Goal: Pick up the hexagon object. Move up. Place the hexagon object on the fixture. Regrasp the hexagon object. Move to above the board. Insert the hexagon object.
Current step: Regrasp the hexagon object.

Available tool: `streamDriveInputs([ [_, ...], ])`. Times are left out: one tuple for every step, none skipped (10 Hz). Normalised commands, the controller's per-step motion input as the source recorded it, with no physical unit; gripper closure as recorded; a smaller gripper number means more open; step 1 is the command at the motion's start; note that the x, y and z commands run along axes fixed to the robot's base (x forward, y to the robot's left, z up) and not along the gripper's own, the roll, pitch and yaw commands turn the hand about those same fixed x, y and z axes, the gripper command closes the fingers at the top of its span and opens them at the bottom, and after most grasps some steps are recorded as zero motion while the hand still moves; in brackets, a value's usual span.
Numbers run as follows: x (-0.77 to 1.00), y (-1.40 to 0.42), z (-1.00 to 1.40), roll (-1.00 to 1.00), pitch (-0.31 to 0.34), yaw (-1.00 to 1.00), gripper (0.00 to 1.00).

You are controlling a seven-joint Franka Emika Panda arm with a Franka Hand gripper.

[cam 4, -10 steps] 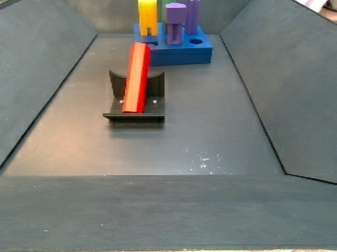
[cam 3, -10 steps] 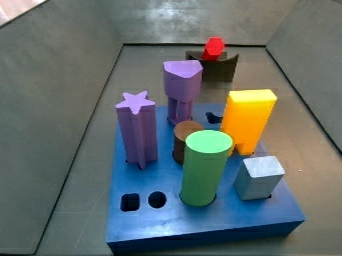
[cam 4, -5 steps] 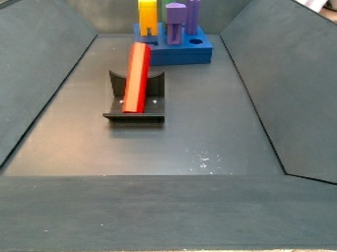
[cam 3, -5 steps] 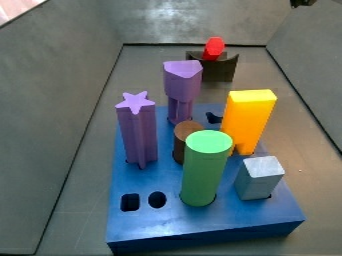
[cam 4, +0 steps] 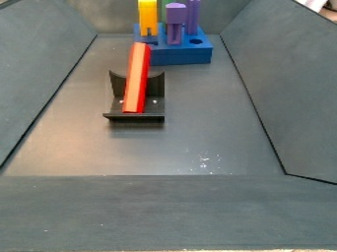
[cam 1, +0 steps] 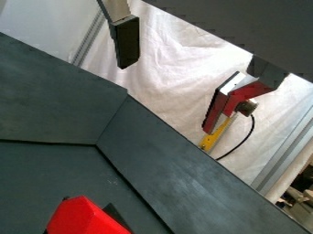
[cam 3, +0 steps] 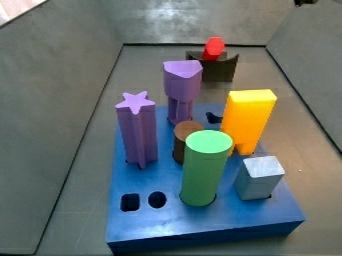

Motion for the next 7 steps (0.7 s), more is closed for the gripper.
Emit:
streamDriveInputs([
  [0.29,-0.05,-0.02,0.16,-0.018,0.08,0.0],
  [0.28,-0.05,-0.02,0.16,-0.012,0.07,0.0],
  [0.28,-0.04,-0.03,0.15,-0.001,0.06,0.0],
  [0.27,-0.04,-0.03,0.15,0.004,0.06,0.0],
  [0.26,-0.04,-0.03,0.14,0.015,0.06,0.0],
  [0.26,-0.04,-0.03,0.14,0.018,0.06,0.0],
  [0.26,-0.04,-0.03,0.13,0.022,0.06,0.0],
])
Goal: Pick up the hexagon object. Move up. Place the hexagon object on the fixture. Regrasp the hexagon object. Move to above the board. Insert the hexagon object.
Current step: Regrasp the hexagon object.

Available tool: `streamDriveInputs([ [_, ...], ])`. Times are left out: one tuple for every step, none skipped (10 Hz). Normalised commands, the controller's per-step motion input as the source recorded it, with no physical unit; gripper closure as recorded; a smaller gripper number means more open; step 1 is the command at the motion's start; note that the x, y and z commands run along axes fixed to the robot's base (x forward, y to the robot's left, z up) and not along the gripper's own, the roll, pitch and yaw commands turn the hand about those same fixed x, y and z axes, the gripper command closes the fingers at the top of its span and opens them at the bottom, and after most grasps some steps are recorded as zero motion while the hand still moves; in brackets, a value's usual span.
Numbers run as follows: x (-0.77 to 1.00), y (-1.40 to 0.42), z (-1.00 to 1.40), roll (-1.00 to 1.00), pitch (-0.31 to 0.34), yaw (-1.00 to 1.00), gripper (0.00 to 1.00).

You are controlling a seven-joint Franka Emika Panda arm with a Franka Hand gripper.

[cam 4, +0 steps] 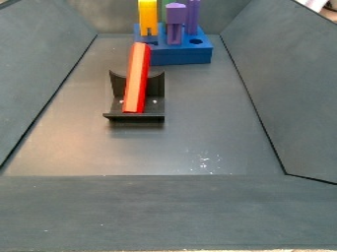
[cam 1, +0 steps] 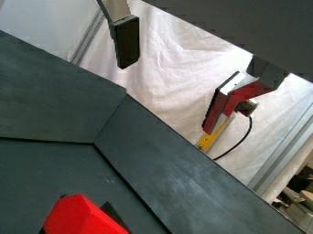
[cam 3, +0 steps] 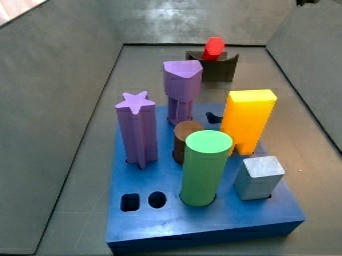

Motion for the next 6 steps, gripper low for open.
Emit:
streamDriveInputs([
  [0.26,-0.04,-0.03,0.13,0.025,0.06,0.0],
  [0.25,-0.04,-0.03,0.13,0.028,0.07,0.0],
  [0.25,-0.04,-0.03,0.13,0.03,0.07,0.0],
  [0.25,-0.04,-0.03,0.12,0.032,0.07,0.0],
  [0.25,-0.04,-0.03,0.12,0.033,0.07,0.0],
  [0.25,-0.04,-0.02,0.12,0.034,0.07,0.0],
])
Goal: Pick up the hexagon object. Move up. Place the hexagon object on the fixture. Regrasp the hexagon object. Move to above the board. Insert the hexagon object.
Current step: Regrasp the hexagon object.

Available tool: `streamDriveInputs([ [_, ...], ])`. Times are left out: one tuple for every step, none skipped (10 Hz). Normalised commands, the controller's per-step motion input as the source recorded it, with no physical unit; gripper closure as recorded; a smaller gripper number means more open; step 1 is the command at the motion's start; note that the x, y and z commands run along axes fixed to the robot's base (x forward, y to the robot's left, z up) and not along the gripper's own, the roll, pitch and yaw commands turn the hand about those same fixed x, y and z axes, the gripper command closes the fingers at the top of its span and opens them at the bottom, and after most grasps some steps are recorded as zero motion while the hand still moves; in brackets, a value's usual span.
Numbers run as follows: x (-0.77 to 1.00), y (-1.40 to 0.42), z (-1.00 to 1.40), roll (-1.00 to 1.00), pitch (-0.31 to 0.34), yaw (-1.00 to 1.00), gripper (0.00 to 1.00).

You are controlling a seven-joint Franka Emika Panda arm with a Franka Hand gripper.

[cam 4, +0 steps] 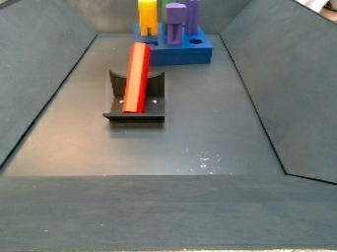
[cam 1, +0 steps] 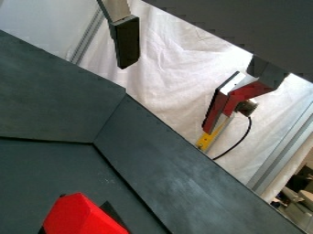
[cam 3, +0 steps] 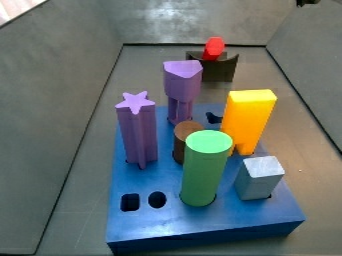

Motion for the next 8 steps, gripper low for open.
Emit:
streamDriveInputs([
  [0.25,-0.04,-0.02,0.12,0.035,0.07,0.0],
  [0.25,-0.04,-0.02,0.12,0.036,0.07,0.0],
  [0.24,-0.04,-0.02,0.12,0.036,0.07,0.0],
  [0.24,-0.04,-0.02,0.12,0.037,0.07,0.0],
  [0.24,-0.04,-0.02,0.12,0.037,0.07,0.0],
  [0.24,-0.04,-0.02,0.12,0.037,0.07,0.0],
  [0.24,-0.04,-0.02,0.12,0.037,0.07,0.0],
  [0.24,-0.04,-0.02,0.12,0.037,0.07,0.0],
])
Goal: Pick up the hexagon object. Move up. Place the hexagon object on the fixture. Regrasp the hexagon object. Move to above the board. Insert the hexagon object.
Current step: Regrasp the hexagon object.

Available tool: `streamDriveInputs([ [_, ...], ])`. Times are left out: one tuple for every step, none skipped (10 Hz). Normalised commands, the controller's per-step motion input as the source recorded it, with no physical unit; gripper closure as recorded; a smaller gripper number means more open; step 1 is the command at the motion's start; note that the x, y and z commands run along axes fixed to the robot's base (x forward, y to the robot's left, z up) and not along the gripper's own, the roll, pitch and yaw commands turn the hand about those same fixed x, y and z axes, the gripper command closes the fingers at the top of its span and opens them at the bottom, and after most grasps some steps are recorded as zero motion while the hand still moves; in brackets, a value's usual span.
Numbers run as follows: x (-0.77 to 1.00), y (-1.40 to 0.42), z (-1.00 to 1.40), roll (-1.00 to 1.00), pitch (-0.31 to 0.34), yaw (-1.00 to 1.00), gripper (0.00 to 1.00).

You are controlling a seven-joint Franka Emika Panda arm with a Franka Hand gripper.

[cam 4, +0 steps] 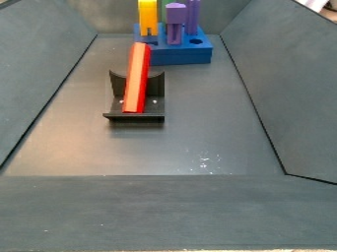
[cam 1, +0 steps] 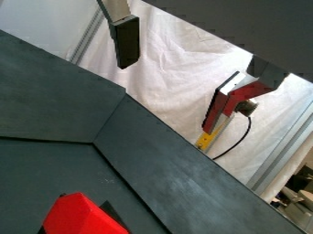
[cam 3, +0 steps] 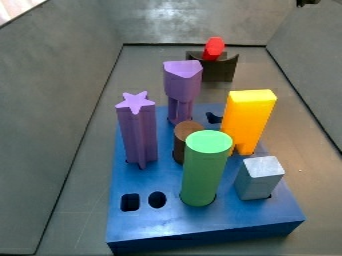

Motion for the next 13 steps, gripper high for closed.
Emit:
streamDriveInputs([
  [0.24,-0.04,-0.02,0.12,0.037,0.07,0.0],
  [0.24,-0.04,-0.02,0.12,0.038,0.07,0.0],
  [0.09,0.05,-1.0,0.09,-0.01,0.09,0.0],
  [0.1,0.05,-1.0,0.09,-0.012,0.1,0.0],
  [0.1,0.05,-1.0,0.1,-0.029,0.1,0.0],
  [0.1,0.04,-1.0,0.09,-0.038,0.09,0.0],
  [0.1,0.04,-1.0,0.08,-0.037,0.08,0.0],
  [0.11,0.03,-1.0,0.08,-0.048,0.05,0.0],
  [0.11,0.02,-1.0,0.07,-0.052,0.05,0.0],
  [0.12,0.02,-1.0,0.07,-0.044,0.03,0.0],
  [0.12,0.02,-1.0,0.07,-0.043,0.03,0.0],
  [0.13,0.01,-1.0,0.07,-0.033,0.02,0.0],
  [0.14,0.01,-1.0,0.07,-0.023,0.02,0.0],
])
